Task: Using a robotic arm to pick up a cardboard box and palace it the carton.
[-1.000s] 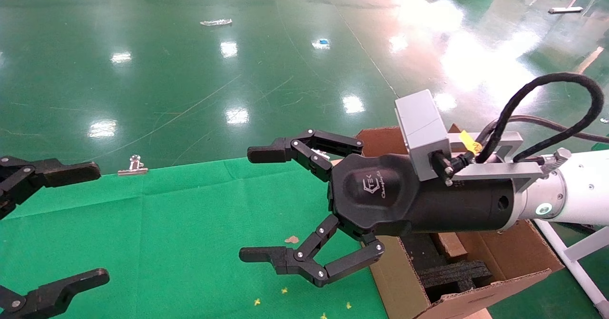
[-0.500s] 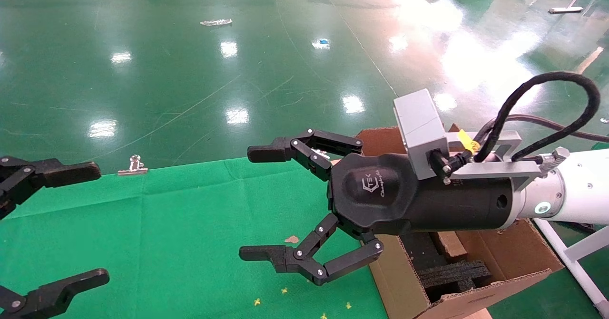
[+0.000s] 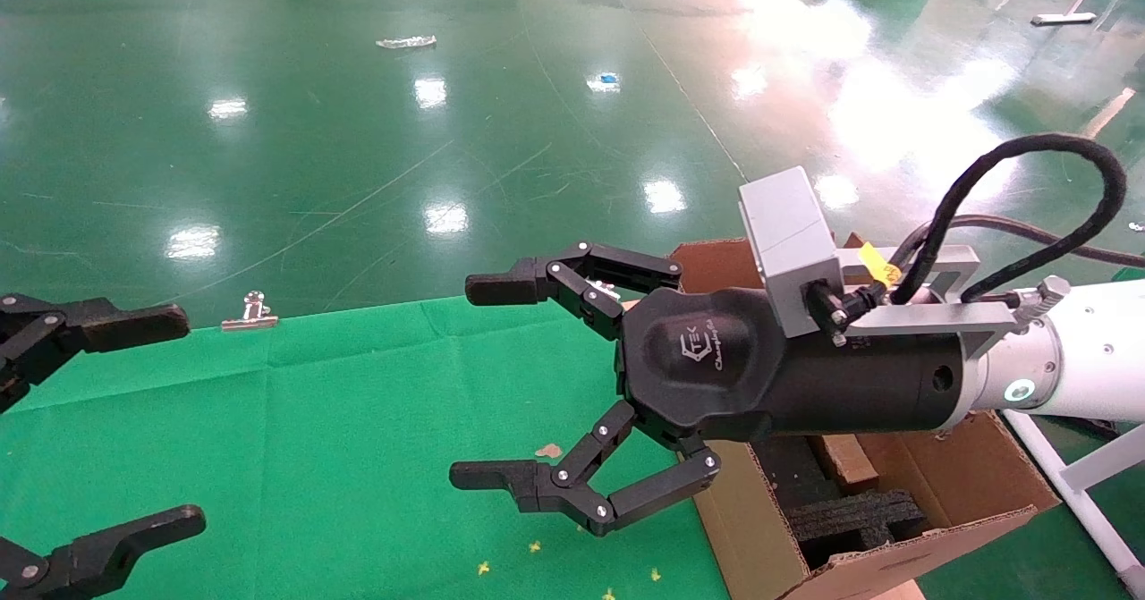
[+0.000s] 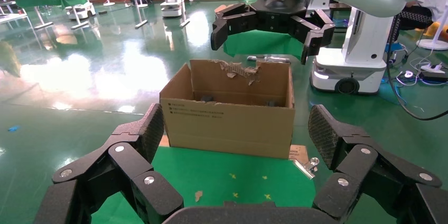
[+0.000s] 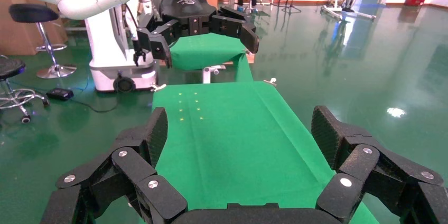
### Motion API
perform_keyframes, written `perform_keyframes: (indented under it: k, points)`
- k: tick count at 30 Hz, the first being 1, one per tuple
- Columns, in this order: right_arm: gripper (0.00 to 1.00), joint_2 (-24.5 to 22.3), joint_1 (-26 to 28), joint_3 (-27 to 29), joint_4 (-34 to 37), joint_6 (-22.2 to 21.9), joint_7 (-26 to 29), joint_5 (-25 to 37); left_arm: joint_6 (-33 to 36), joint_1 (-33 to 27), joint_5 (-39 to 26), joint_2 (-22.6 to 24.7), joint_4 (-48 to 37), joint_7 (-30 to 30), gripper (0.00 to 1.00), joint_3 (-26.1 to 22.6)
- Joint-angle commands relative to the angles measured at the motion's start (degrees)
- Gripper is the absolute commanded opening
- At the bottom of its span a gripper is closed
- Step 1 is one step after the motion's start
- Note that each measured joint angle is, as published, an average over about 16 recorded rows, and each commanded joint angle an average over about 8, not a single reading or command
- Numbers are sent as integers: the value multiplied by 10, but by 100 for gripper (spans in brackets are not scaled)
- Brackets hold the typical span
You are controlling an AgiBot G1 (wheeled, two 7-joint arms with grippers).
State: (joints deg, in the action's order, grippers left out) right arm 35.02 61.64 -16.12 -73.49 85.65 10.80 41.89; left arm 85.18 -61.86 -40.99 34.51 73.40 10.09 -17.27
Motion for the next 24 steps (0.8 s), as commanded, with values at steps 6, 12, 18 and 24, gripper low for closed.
perform_keyframes:
  k: [6,12,18,24]
  points:
    - [100,0,0,0,0,0,0,0,0,0,0,0,0,0,100,0]
    - [100,0,0,-1,0,0,0,0,0,0,0,0,0,0,100,0]
    - [100,0,1,-1,0,0,0,0,0,0,0,0,0,0,100,0]
    - [100,0,1,-1,0,0,0,0,0,0,0,0,0,0,100,0]
